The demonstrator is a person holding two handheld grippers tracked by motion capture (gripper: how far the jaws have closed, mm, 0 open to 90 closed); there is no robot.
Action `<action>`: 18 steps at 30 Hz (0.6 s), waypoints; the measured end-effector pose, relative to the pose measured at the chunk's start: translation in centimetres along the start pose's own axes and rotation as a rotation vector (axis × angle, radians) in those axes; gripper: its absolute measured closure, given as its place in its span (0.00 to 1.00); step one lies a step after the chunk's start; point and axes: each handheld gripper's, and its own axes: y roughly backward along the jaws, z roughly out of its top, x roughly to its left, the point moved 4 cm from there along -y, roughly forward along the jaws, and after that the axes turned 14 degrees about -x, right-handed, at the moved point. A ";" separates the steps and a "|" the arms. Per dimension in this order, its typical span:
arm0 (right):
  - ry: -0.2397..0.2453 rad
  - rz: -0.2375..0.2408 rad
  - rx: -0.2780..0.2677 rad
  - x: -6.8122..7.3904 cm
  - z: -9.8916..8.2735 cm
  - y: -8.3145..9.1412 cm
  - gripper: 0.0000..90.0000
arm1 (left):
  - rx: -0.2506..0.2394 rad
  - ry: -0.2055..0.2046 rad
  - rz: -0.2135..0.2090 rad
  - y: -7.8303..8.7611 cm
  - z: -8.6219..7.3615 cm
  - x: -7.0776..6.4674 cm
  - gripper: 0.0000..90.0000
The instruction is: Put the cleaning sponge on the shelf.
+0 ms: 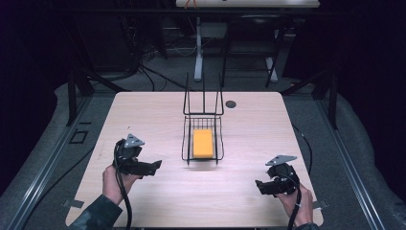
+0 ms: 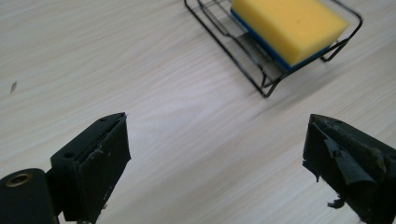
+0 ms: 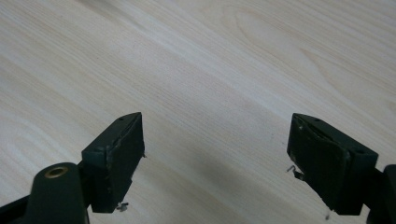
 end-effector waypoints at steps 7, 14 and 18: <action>0.009 -0.019 0.022 -0.1 -0.2 -0.1 0.20 | 0.047 0.006 0.005 0.9 -3.3 1.1 0.04; 0.015 -0.034 0.040 -0.1 -0.6 -0.4 0.20 | 0.137 0.000 0.033 1.0 -6.4 1.9 0.02; 0.031 -0.035 0.060 -0.1 -0.7 -0.7 0.20 | 0.164 0.019 0.018 0.6 -6.9 2.1 0.01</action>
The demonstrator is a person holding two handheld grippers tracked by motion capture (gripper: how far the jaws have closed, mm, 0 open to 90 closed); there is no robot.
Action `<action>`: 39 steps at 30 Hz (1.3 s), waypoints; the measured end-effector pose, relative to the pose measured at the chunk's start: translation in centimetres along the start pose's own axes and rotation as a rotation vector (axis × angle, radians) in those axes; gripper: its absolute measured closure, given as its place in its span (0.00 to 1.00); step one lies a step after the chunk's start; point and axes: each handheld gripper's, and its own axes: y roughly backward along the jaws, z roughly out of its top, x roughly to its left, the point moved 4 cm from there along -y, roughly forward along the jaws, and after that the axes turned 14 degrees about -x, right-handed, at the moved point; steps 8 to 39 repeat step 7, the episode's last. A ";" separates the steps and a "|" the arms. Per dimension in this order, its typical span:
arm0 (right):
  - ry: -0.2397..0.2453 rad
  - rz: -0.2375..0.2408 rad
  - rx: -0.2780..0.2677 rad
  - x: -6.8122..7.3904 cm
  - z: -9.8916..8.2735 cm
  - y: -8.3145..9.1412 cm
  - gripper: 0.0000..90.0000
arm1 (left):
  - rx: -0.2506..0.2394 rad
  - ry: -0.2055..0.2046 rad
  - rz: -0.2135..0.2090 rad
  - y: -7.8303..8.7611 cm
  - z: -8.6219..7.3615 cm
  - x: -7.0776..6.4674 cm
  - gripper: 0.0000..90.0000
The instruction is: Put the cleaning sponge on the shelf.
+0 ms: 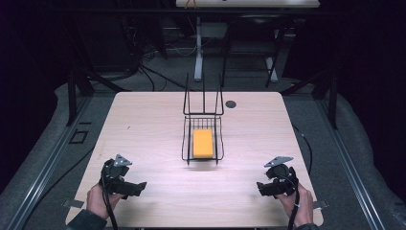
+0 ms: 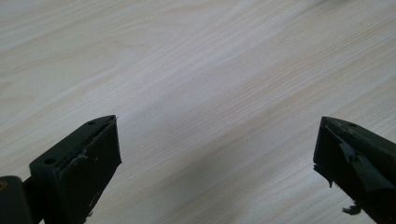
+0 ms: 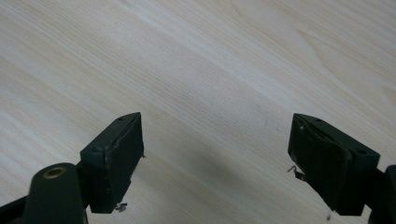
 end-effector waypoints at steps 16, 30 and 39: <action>-0.013 -0.005 -0.007 -0.3 0.0 0.1 0.20 | 0.024 0.005 -0.013 -0.7 -0.3 -0.1 0.01; -0.013 -0.005 -0.007 -0.3 0.0 0.1 0.20 | 0.024 0.005 -0.013 -0.7 -0.3 -0.1 0.01; -0.013 -0.005 -0.007 -0.3 0.0 0.1 0.20 | 0.024 0.005 -0.013 -0.7 -0.3 -0.1 0.01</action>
